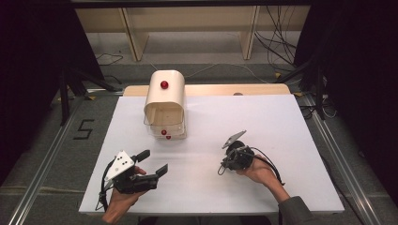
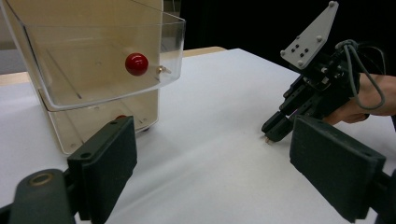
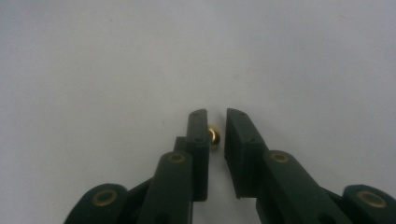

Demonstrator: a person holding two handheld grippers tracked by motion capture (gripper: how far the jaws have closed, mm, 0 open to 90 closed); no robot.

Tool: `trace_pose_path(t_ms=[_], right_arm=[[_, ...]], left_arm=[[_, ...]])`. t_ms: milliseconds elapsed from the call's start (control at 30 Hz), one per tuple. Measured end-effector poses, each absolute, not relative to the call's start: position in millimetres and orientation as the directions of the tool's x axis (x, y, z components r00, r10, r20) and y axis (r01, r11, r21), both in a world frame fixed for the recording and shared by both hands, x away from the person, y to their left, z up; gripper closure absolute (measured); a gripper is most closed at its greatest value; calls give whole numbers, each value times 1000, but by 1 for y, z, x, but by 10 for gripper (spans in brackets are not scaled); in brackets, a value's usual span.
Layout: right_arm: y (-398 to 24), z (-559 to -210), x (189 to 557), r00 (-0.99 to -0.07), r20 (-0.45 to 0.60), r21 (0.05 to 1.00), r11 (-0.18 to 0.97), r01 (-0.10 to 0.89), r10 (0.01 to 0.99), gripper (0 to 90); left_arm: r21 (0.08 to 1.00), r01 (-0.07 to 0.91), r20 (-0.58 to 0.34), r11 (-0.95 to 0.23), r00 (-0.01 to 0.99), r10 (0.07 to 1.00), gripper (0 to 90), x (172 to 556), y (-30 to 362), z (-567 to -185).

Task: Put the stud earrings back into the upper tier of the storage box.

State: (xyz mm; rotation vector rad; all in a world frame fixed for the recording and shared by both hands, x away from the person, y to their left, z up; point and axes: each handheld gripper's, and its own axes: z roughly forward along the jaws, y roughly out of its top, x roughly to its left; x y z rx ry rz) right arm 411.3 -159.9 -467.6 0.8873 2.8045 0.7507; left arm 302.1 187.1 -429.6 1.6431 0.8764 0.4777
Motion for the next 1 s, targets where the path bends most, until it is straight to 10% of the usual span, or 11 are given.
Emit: trace_pose_path(t_ms=[1000], right_arm=[[-172,-438,410,-799,106,653,564,505,592,874]], left_arm=[[957,282,-140,-62,639,757,145,301,187,-429]])
